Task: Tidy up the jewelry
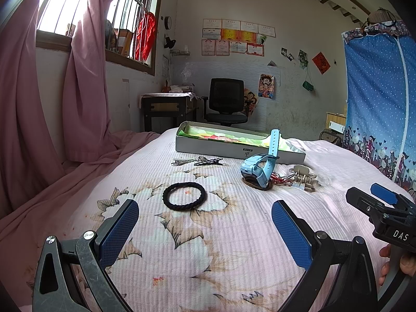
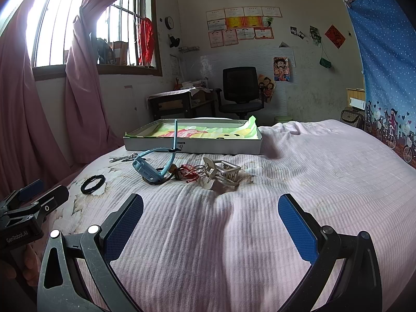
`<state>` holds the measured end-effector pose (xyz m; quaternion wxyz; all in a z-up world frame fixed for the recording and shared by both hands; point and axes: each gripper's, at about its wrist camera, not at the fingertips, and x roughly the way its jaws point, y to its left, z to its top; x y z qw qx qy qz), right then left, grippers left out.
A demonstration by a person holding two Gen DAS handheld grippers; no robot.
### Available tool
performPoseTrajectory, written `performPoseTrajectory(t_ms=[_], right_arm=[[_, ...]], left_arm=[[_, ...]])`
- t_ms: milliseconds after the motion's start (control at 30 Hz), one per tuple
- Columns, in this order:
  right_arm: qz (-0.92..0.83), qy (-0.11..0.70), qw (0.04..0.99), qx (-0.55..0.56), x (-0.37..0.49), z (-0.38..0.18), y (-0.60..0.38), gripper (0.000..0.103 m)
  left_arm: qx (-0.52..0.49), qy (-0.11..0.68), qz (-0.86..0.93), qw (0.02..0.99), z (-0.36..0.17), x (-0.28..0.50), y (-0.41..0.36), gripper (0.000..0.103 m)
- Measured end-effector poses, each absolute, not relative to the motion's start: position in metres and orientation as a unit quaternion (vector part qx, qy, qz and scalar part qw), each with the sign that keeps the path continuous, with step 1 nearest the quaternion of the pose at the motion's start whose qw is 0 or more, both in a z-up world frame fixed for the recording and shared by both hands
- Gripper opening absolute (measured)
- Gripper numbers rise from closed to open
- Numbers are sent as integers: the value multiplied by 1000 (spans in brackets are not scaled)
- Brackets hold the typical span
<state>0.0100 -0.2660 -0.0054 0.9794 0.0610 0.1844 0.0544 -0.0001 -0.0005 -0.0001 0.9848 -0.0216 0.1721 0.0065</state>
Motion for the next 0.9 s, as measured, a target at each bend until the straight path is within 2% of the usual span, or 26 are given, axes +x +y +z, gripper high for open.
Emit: performPoseTrajectory(t_ms=[533,900], right_arm=[[52,184,980,60,10,-6,-261,102],[63,197,977,60,27,-5,-261,102]], left_arm=[[-26,175,8,984,0,1,0,103],[-73,246,19,966,-3,42,34,103]])
